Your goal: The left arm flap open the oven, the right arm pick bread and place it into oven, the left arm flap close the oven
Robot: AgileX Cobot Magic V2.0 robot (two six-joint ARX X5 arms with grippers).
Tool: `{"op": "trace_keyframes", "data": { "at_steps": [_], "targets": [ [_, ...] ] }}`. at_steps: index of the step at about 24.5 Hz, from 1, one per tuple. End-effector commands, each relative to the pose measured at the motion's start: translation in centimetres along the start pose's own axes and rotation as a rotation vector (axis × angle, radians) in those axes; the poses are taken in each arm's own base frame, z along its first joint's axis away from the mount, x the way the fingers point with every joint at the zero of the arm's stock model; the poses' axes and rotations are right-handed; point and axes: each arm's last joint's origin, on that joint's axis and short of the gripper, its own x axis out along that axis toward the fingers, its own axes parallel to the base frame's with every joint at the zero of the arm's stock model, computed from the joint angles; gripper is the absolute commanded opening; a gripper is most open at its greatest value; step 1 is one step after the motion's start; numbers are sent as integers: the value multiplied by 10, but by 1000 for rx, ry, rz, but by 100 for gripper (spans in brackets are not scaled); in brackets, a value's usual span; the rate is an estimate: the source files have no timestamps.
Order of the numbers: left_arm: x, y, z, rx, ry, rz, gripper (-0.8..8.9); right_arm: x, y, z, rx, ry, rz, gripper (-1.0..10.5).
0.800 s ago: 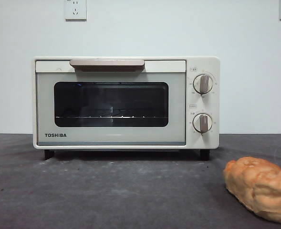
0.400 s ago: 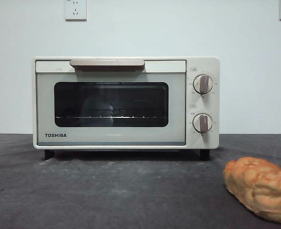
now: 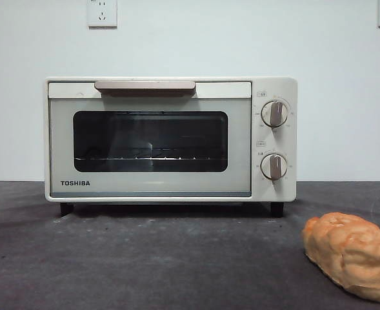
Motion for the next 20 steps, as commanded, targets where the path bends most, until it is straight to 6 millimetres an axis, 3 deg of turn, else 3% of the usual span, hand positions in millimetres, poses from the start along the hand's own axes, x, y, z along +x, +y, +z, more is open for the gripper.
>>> {"op": "trace_keyframes", "data": {
  "at_steps": [1, 9, 11, 12, 13, 14, 20],
  "targets": [
    [0, -3, 9, 67, 50, -32, 17, -1, 3, 9, -73, 105, 31, 12],
    [6, -1, 6, 84, 175, -48, 17, 1, 3, 10, -69, 278, 35, 21],
    [5, -2, 6, 85, 173, -49, 17, 1, 3, 10, -63, 278, 34, 141],
    [5, -2, 6, 85, 173, -49, 17, 1, 3, 10, -54, 278, 32, 237],
    [5, -2, 6, 85, 173, -49, 17, 1, 3, 10, -49, 278, 32, 406],
    [5, -2, 5, 85, 174, -49, 17, 1, 3, 10, -46, 278, 32, 456],
    [5, -1, 5, 82, 181, -48, 17, 1, 4, 10, 1, 282, 60, 455]
  ]
}}
